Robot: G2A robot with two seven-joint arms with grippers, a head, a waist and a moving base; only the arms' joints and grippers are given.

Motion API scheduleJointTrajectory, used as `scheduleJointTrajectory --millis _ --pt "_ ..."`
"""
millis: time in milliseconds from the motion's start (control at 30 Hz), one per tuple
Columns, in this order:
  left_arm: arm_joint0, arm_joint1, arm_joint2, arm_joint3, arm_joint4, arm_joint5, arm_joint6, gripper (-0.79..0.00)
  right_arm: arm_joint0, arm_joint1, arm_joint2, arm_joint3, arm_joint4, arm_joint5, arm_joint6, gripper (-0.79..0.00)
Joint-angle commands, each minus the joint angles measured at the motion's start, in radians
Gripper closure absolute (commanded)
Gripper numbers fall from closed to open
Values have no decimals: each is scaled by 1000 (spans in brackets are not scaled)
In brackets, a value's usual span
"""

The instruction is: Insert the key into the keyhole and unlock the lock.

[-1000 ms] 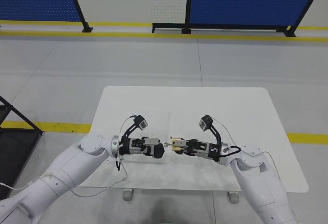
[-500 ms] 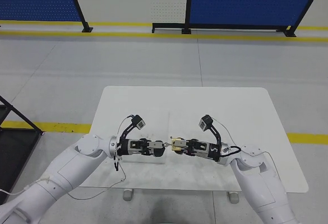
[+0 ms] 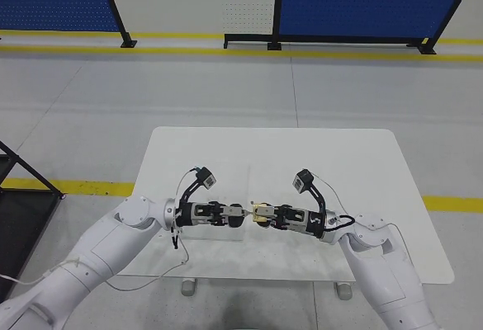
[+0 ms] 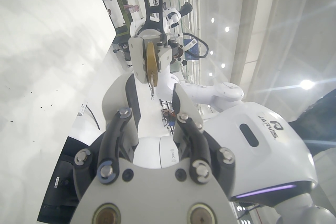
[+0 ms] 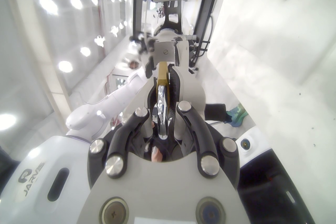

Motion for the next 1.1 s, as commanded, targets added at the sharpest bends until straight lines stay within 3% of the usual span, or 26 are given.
scheduleJointTrajectory --millis 0,233,333,533,700,1067 --pt "-1 -3 -2 3 2 3 -2 -228 0 0 0 0 0 0 0 0" --pt "1 -14 -16 6 11 13 -11 -126 0 0 0 0 0 0 0 0" --pt "6 -18 -22 2 0 29 -16 -139 0 0 0 0 0 0 0 0" --pt "10 -25 -35 0 16 45 -21 -89 0 0 0 0 0 0 0 0" --pt "14 -30 -45 -3 30 57 -22 0 0 0 0 0 0 0 0 0" --pt "24 -41 -63 -13 51 99 -19 0 0 0 0 0 0 0 0 0"
